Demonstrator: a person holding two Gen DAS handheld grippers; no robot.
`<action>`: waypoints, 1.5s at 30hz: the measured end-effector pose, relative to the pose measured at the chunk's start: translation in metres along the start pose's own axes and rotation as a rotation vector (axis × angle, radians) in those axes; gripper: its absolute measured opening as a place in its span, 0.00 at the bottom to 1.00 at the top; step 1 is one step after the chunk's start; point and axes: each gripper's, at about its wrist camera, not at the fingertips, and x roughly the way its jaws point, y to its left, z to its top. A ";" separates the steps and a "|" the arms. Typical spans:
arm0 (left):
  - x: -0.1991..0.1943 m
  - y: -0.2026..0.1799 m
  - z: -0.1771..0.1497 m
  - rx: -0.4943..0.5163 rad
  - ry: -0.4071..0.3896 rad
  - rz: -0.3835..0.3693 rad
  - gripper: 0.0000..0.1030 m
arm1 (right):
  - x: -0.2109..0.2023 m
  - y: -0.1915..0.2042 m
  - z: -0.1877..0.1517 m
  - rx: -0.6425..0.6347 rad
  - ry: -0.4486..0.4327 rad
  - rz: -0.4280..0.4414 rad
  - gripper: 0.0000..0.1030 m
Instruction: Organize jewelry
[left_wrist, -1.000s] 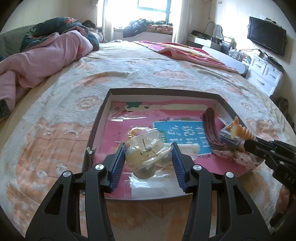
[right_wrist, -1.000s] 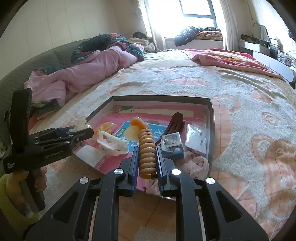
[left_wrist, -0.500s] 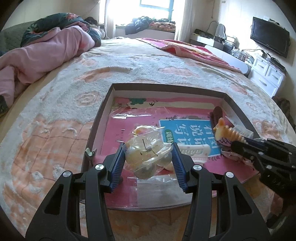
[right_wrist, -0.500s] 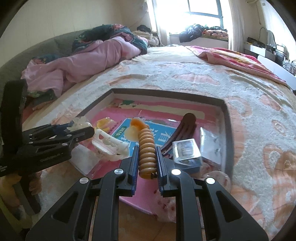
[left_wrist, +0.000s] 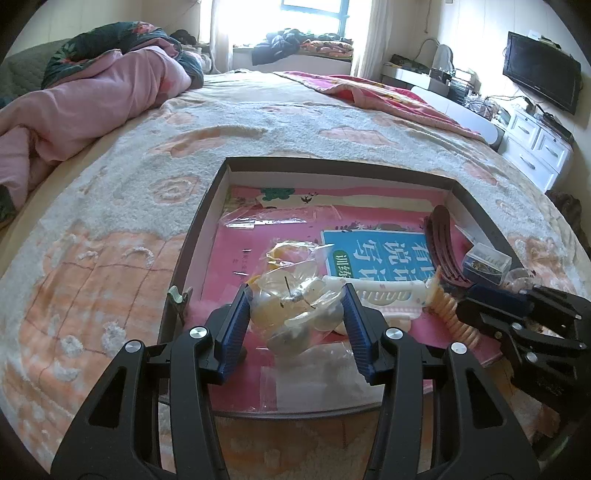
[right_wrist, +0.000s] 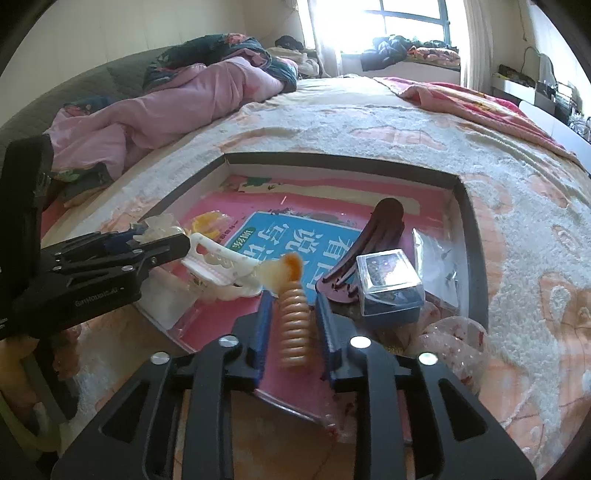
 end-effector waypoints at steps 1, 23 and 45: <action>0.000 0.000 0.000 -0.001 -0.001 0.000 0.39 | -0.003 0.000 -0.001 -0.002 -0.008 -0.001 0.37; -0.081 -0.018 -0.011 0.034 -0.146 0.035 0.82 | -0.088 0.005 -0.016 0.014 -0.208 -0.080 0.84; -0.157 -0.020 -0.063 -0.037 -0.263 0.070 0.89 | -0.168 0.028 -0.065 0.033 -0.457 -0.190 0.94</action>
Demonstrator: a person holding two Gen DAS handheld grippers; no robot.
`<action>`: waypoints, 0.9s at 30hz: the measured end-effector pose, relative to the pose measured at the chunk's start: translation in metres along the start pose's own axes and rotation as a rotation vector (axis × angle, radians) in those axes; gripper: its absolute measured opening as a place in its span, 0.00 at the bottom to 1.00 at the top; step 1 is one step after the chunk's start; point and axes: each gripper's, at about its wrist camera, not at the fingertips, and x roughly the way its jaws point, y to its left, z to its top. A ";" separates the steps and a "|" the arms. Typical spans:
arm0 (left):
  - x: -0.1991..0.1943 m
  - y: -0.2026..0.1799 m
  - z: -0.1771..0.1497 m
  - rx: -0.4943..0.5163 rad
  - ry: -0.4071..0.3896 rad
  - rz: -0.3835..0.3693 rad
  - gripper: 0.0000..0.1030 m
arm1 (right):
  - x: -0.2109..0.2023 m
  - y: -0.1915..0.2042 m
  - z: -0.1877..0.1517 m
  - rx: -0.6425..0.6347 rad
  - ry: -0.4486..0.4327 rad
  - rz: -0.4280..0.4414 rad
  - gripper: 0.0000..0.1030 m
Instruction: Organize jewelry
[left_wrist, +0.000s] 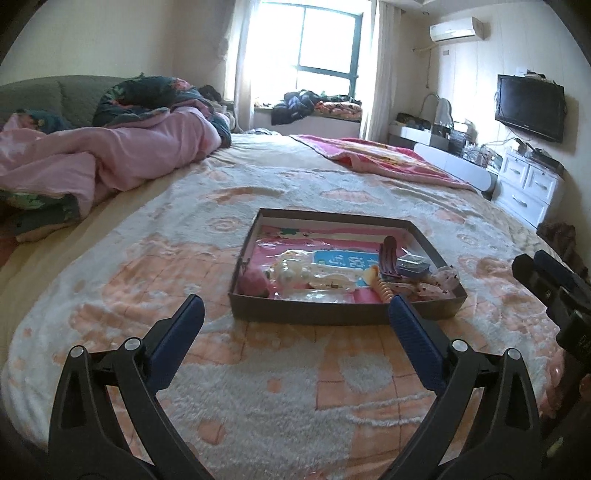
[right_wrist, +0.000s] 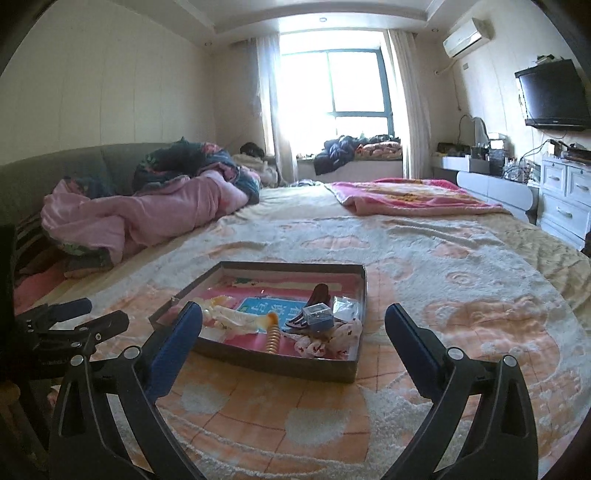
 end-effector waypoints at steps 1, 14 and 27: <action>-0.003 0.000 -0.002 0.000 -0.012 0.006 0.89 | -0.003 0.001 -0.002 -0.010 -0.009 -0.009 0.94; -0.028 -0.004 -0.023 0.005 -0.093 0.005 0.89 | -0.029 0.006 -0.033 -0.032 -0.018 -0.028 0.94; -0.024 -0.002 -0.029 0.007 -0.122 -0.007 0.89 | -0.034 0.005 -0.045 -0.048 -0.111 -0.061 0.94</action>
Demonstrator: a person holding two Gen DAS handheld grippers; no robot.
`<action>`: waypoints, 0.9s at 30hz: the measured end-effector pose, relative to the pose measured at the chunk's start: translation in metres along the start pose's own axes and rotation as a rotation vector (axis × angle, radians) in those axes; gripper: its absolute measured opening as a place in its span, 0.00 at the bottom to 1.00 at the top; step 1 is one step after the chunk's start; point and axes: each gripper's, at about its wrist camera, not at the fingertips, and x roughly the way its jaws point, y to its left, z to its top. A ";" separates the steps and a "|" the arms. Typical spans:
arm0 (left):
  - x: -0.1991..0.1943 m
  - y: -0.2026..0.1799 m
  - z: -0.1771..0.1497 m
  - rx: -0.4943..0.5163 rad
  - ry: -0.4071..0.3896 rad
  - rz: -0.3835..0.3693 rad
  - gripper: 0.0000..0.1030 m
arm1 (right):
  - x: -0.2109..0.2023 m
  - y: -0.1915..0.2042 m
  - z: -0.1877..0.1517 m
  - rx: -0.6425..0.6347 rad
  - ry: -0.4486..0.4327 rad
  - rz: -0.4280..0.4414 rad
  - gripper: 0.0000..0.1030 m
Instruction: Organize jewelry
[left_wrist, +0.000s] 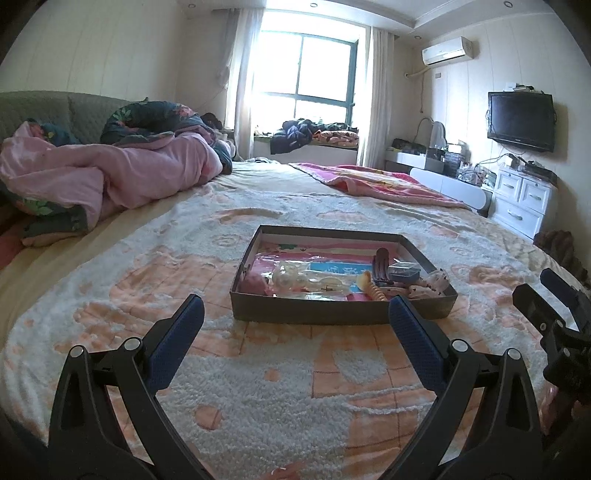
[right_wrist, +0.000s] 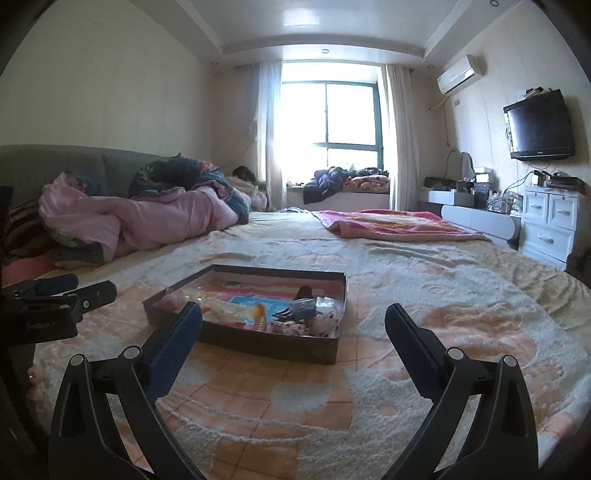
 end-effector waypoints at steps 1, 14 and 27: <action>0.002 0.000 0.000 -0.001 0.005 0.000 0.89 | 0.002 -0.001 -0.001 0.003 0.007 -0.003 0.94; 0.009 0.003 -0.002 -0.004 0.017 0.009 0.89 | 0.008 -0.003 -0.003 0.021 0.032 0.008 0.94; 0.009 0.004 -0.002 -0.001 0.016 0.012 0.89 | 0.008 -0.002 -0.002 0.021 0.028 0.009 0.94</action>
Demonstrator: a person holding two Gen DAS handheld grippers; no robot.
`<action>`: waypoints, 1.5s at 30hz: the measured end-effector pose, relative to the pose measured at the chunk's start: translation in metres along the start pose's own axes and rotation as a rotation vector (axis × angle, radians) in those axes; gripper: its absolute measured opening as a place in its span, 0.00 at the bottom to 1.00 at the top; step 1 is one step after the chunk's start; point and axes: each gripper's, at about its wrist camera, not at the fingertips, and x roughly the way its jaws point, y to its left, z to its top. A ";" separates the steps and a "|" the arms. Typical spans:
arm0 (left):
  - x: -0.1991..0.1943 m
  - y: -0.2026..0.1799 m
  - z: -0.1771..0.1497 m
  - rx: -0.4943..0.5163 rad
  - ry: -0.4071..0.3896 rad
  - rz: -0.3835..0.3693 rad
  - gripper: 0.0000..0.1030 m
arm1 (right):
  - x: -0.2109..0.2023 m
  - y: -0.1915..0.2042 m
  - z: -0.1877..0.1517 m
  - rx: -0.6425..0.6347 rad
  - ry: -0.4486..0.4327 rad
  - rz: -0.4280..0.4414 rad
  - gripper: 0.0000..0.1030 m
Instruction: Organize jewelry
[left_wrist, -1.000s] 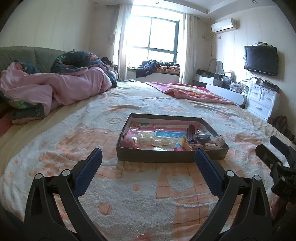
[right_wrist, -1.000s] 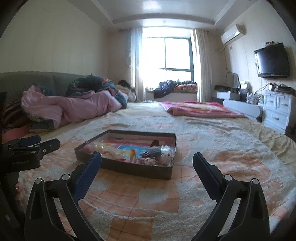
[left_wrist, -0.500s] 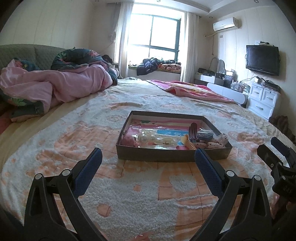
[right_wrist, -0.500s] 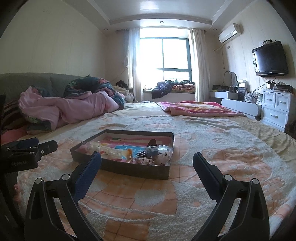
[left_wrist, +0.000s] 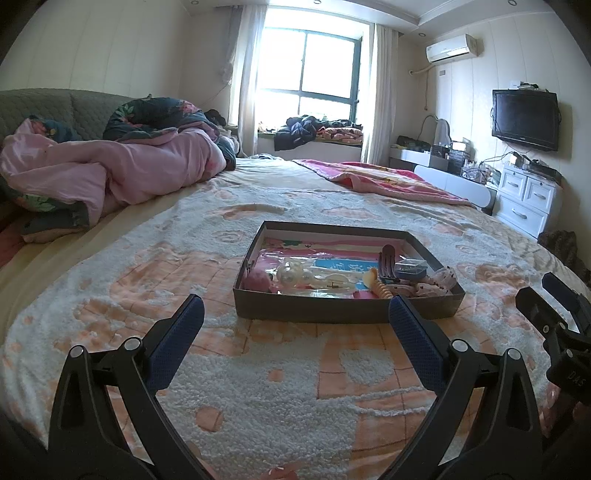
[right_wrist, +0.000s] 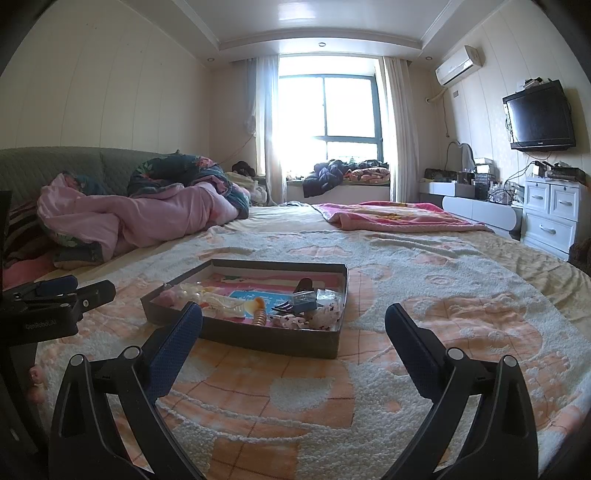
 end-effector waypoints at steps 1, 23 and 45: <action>-0.001 0.000 0.000 -0.001 0.000 0.000 0.89 | 0.000 0.000 0.000 -0.001 0.000 0.000 0.94; -0.001 0.000 0.001 -0.001 -0.001 0.001 0.89 | 0.001 0.003 0.000 -0.001 0.003 0.003 0.94; -0.001 -0.001 0.000 0.000 -0.002 -0.001 0.89 | 0.001 0.003 0.001 0.002 0.008 0.003 0.94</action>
